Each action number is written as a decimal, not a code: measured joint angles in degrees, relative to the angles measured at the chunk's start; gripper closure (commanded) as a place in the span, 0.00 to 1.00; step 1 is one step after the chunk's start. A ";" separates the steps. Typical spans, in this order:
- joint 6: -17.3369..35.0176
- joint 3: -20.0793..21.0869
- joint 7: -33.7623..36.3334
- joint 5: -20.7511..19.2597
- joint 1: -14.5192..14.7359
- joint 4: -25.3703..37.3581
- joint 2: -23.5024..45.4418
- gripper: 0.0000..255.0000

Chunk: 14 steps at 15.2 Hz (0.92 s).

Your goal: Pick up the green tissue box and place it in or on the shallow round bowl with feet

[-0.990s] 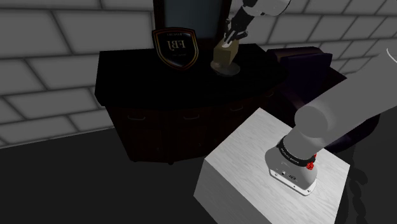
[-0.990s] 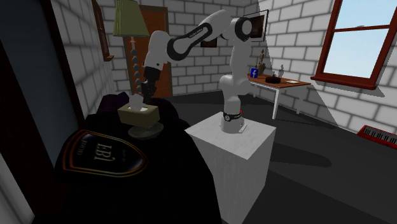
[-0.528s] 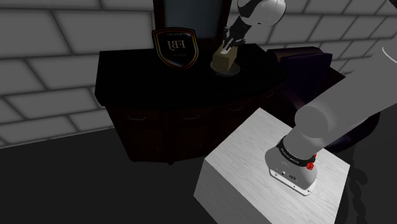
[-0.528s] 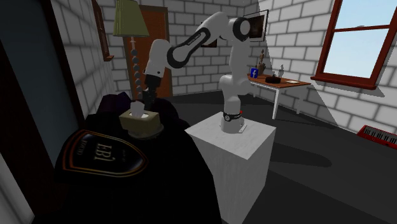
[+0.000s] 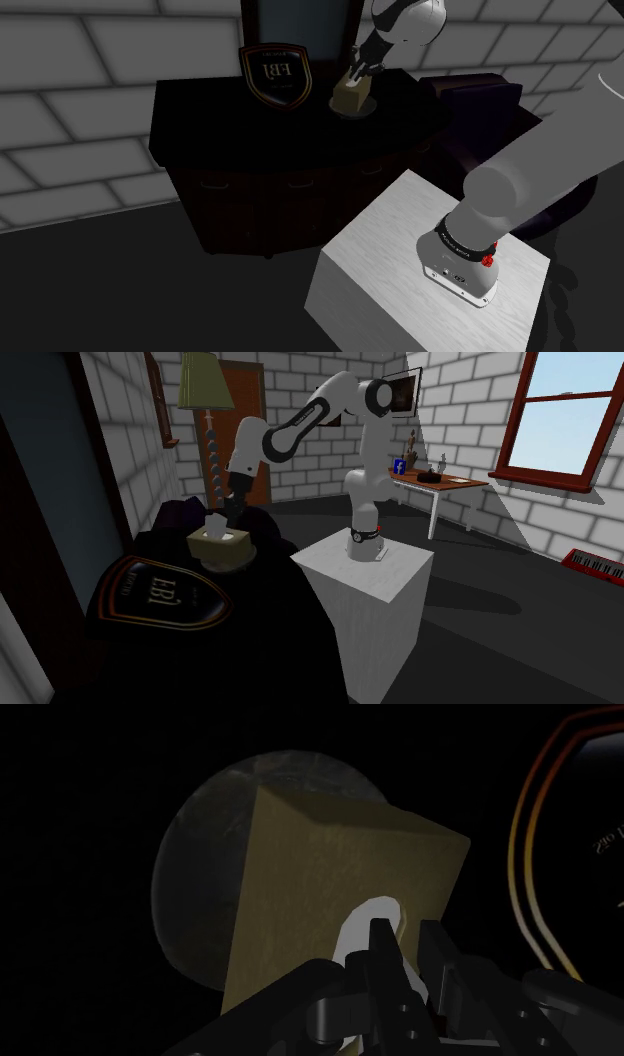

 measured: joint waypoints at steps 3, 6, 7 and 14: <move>0.07 0.04 0.04 0.01 0.03 -0.15 0.14 0.00; 0.08 0.03 0.00 0.03 0.03 -0.19 0.20 0.00; 0.04 0.02 0.01 0.01 0.02 -0.20 0.15 0.00; -6.51 -0.60 1.46 -2.14 -1.06 0.28 -5.87 0.00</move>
